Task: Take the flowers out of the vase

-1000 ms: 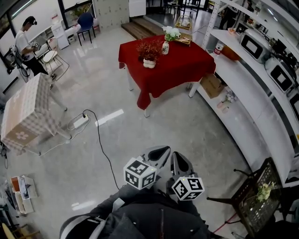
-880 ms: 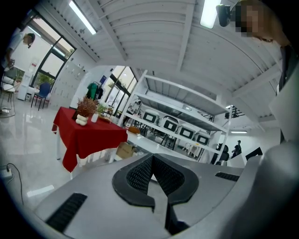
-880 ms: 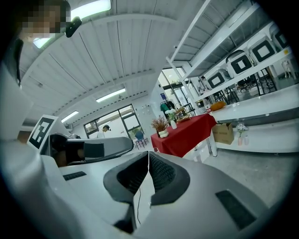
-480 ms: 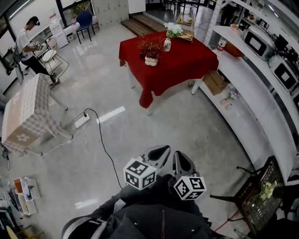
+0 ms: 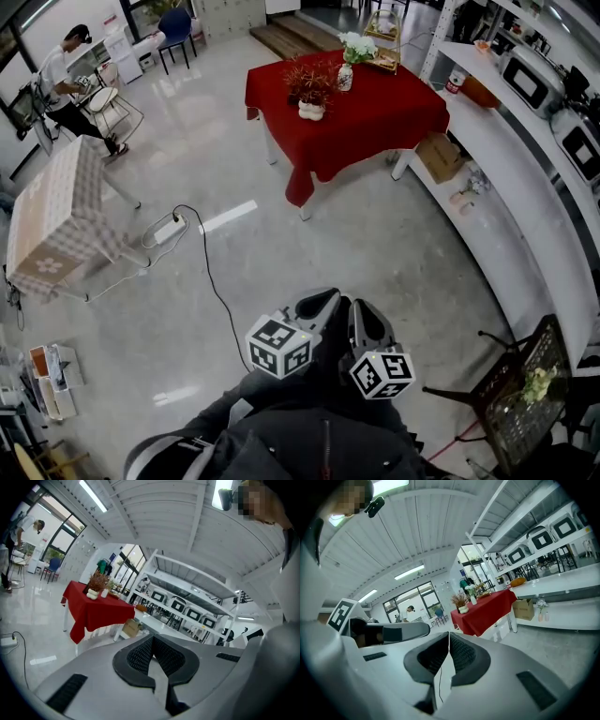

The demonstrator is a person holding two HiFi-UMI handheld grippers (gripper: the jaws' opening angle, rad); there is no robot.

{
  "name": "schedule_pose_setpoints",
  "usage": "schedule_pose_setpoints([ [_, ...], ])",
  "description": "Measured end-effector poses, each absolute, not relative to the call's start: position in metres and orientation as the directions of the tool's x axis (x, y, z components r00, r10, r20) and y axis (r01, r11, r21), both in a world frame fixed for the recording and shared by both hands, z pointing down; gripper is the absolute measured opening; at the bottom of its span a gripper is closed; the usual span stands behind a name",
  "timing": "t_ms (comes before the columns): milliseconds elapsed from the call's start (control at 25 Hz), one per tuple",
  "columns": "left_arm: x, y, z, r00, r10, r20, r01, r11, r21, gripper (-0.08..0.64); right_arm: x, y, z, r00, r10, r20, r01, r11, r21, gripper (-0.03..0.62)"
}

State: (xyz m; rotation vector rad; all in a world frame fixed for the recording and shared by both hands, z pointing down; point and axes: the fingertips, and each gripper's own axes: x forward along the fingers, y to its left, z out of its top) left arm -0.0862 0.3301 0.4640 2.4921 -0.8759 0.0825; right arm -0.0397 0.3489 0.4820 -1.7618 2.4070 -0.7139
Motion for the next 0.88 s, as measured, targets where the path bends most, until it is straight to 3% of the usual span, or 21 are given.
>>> schedule_pose_setpoints([
  [880,-0.04,0.21,0.453,0.784,-0.589,0.198,-0.612,-0.679,0.405,0.009,0.0,0.227,0.459,-0.364,-0.914,0.176,-0.885,0.281,-0.371,0.012],
])
